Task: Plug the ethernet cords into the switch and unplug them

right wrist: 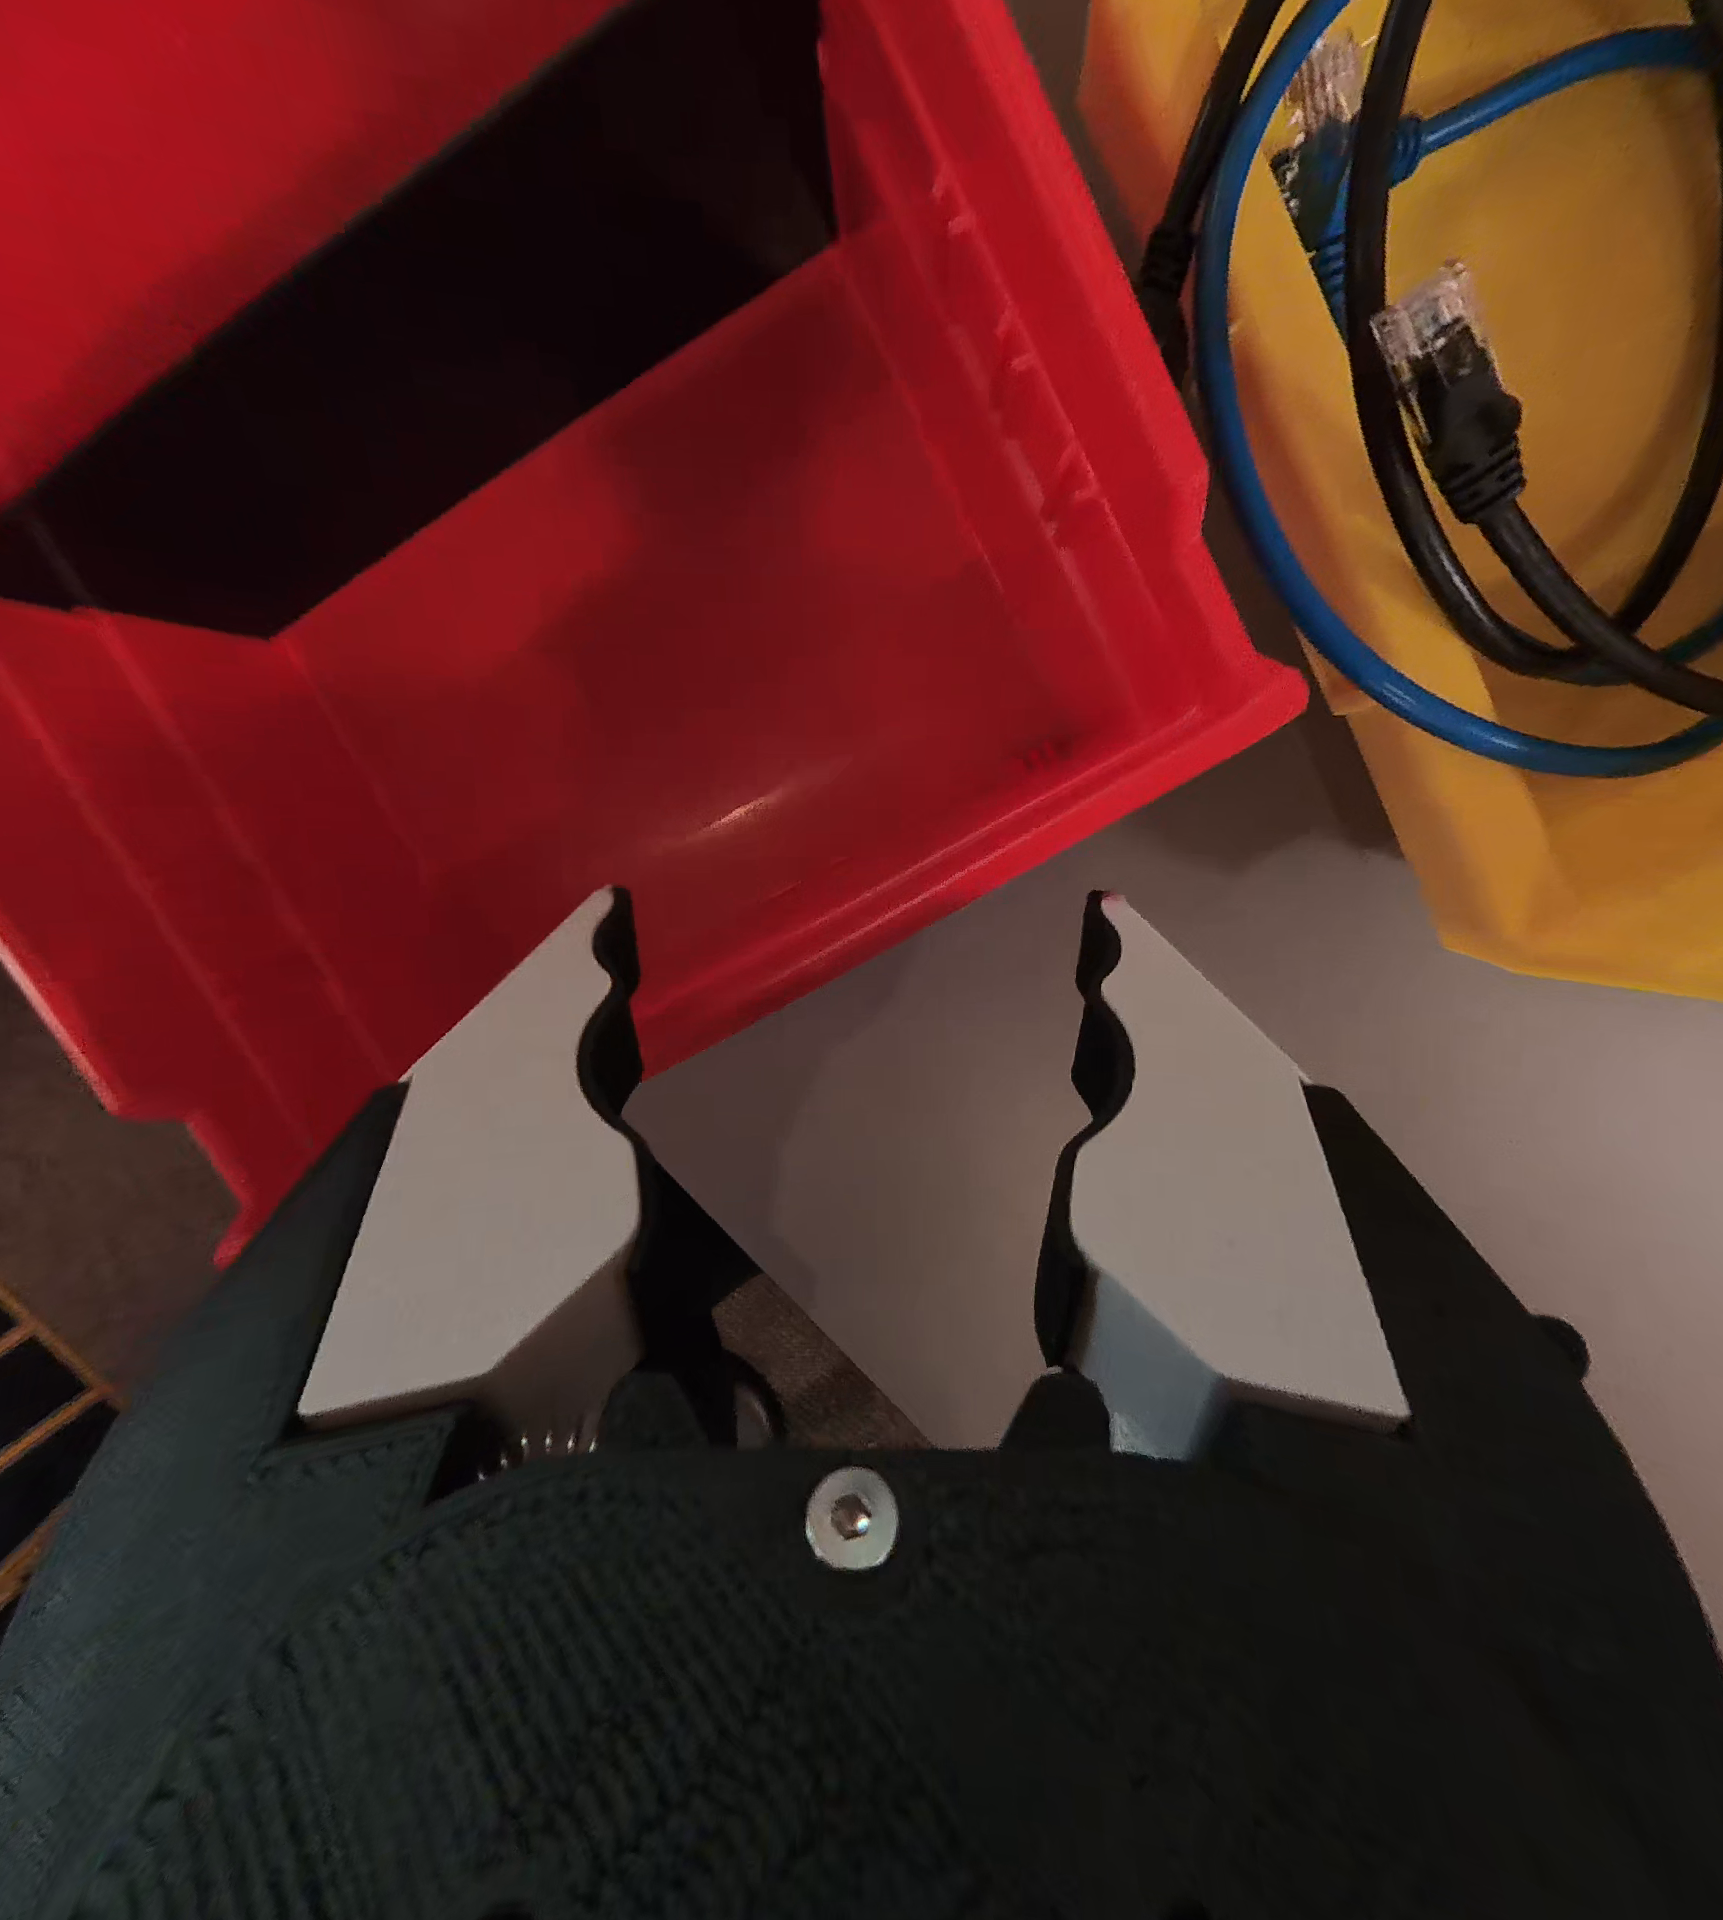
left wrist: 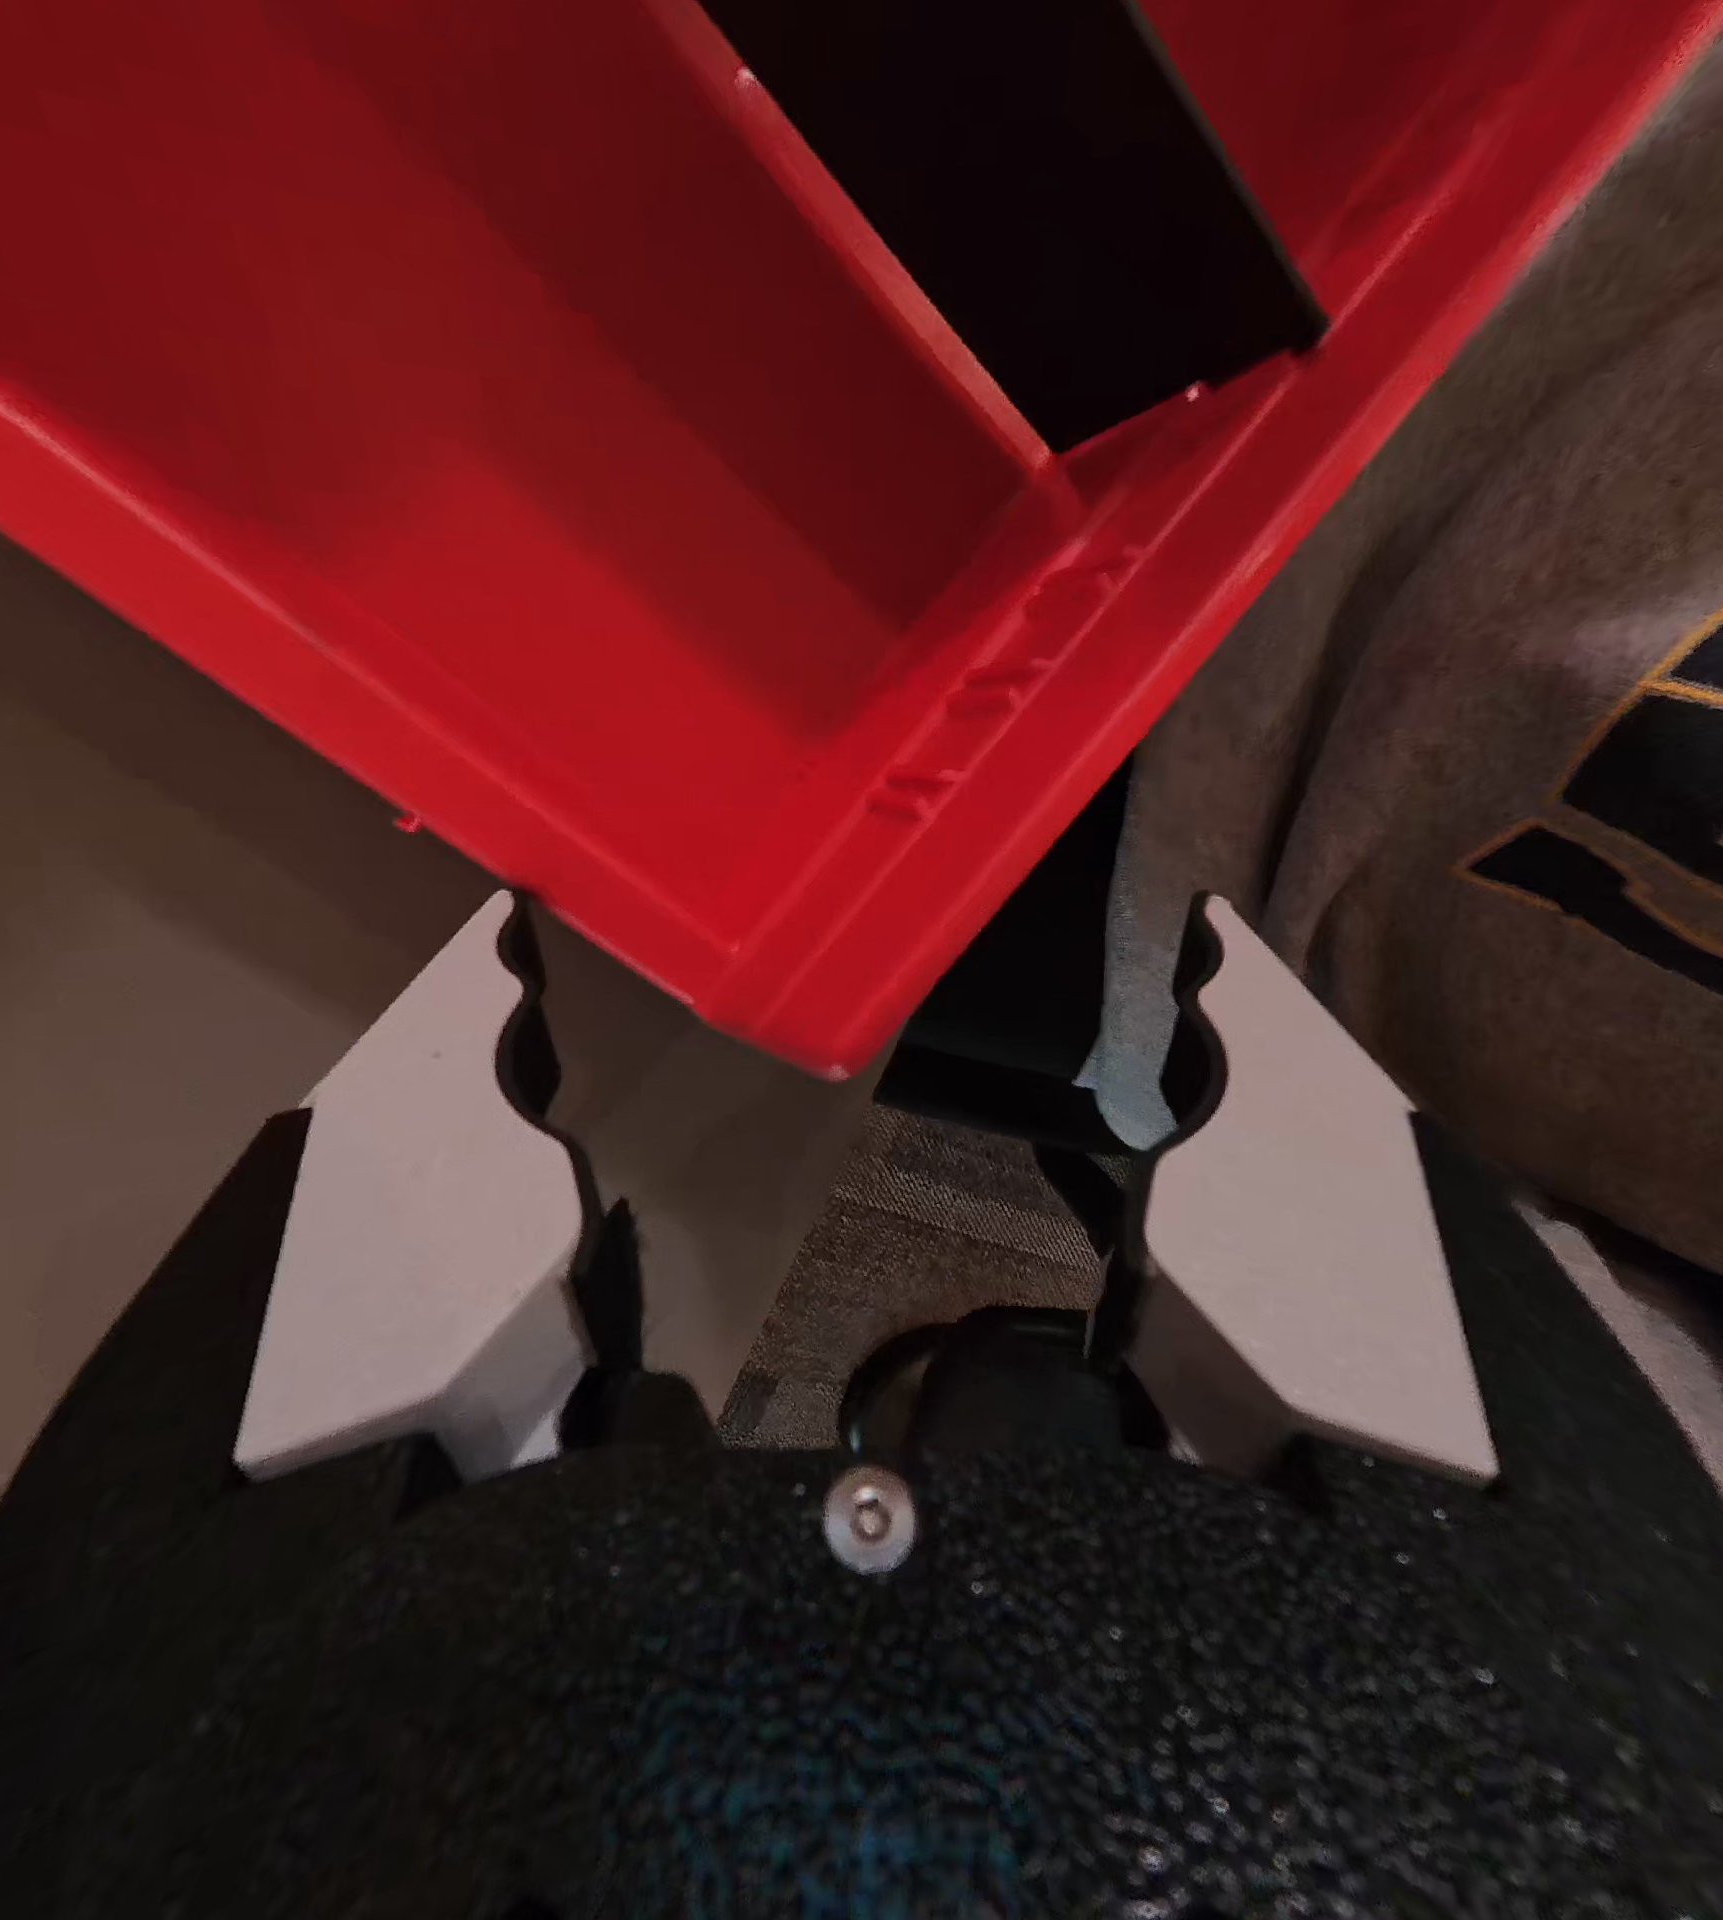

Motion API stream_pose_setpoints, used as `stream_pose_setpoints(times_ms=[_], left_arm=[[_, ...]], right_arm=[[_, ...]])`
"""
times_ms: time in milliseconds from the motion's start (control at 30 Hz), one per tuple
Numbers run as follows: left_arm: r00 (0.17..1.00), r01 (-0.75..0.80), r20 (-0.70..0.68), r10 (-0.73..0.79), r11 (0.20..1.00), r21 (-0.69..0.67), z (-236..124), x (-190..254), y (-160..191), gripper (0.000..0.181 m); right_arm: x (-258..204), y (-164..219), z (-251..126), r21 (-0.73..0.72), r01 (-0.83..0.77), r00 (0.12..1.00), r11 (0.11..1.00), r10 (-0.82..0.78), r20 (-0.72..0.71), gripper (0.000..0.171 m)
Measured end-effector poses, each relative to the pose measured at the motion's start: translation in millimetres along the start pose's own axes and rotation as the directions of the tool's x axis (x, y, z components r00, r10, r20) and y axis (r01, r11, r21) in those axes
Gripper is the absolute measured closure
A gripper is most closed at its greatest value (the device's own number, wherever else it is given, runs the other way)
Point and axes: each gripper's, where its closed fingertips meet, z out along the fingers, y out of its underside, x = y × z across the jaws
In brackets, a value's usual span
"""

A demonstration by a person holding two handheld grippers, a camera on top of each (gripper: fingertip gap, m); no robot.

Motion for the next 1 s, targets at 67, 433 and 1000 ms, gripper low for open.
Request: stream_pose_setpoints(times_ms=[67, 433, 1000], left_arm=[[1.000, -0.015, -0.016, 0.015, 1.000, -0.018, 1.5, 7.6, -0.9, 0.063], [0.997, -0.075, -0.038, 0.073, 0.995, -0.061, 7.7, 26.0, -6.9, 0.063], [0.992, -0.067, 0.114, 0.050, 0.986, 0.152, -44.0, 8.2, -10.4, 0.064]], right_arm=[[3.5, 2.5, -0.5, -0.013, -0.001, 1.000, 1.000, 0.001, -0.023, 0.091], [12.7, 11.5, 1.4, -0.066, 0.019, 0.996, 0.998, -0.025, -0.082, 0.107], [12.8, 11.4, 2.3, -0.080, 0.028, 0.993, 0.996, -0.037, -0.116, 0.108]])
